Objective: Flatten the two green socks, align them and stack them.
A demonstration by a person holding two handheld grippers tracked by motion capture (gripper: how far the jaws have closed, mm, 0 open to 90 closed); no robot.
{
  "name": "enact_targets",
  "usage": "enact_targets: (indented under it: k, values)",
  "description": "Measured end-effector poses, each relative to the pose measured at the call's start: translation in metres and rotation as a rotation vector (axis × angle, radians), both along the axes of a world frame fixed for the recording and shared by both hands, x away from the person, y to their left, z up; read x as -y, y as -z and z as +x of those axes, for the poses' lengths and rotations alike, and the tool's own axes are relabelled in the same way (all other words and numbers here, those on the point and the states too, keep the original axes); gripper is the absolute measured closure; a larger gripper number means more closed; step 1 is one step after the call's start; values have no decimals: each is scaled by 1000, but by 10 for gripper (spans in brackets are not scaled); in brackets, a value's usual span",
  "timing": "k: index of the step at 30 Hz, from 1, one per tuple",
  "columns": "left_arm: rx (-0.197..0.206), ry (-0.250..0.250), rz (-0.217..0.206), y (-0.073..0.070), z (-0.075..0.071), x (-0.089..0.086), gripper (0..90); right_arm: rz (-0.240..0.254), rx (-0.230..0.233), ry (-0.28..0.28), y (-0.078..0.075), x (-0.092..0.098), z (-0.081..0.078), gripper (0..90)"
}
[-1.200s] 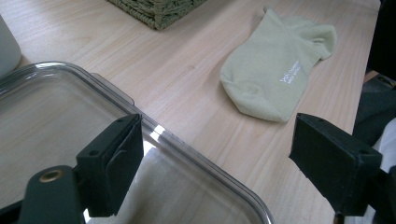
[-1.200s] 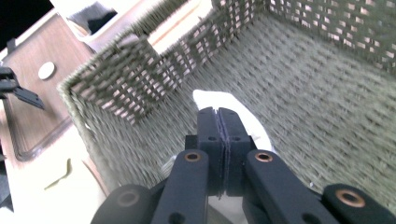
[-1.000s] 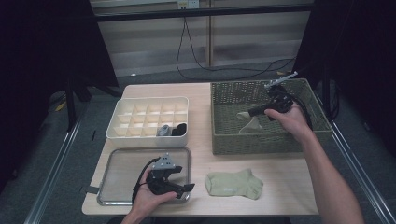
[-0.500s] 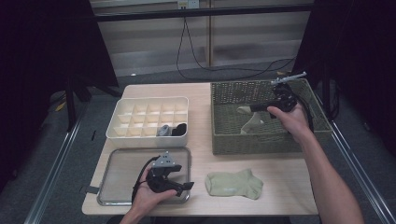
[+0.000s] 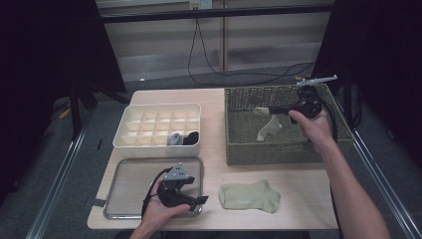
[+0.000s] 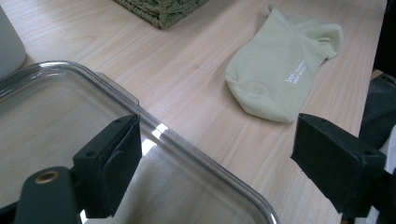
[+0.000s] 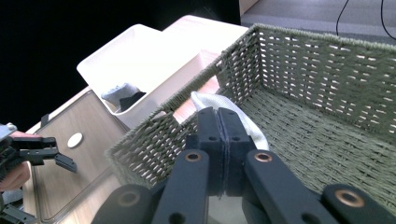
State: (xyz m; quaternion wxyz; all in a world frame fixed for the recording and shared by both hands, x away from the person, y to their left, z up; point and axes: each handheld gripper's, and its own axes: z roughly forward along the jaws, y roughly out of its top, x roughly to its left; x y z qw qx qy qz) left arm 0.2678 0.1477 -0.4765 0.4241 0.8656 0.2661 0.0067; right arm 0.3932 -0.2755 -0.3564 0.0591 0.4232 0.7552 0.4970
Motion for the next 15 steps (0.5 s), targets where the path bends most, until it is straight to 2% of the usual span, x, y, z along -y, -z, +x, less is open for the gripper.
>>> enact_targets:
  k: [3, 4, 8, 15]
  values:
    - [-1, -2, 4, 0, 1, -1, 157, 9, 14, 2, -3, 0, -2, 897]
    - [-1, -4, 0, 0, 1, -2, 157, 29, 22, 10, -6, 1, -4, 896]
    - [0, -5, -6, 0, 1, -2, 156, 55, 42, 11, -9, 2, -4, 896]
    - [4, -9, -2, -1, 0, -3, 157, 71, 87, -2, -24, 1, -10, 897]
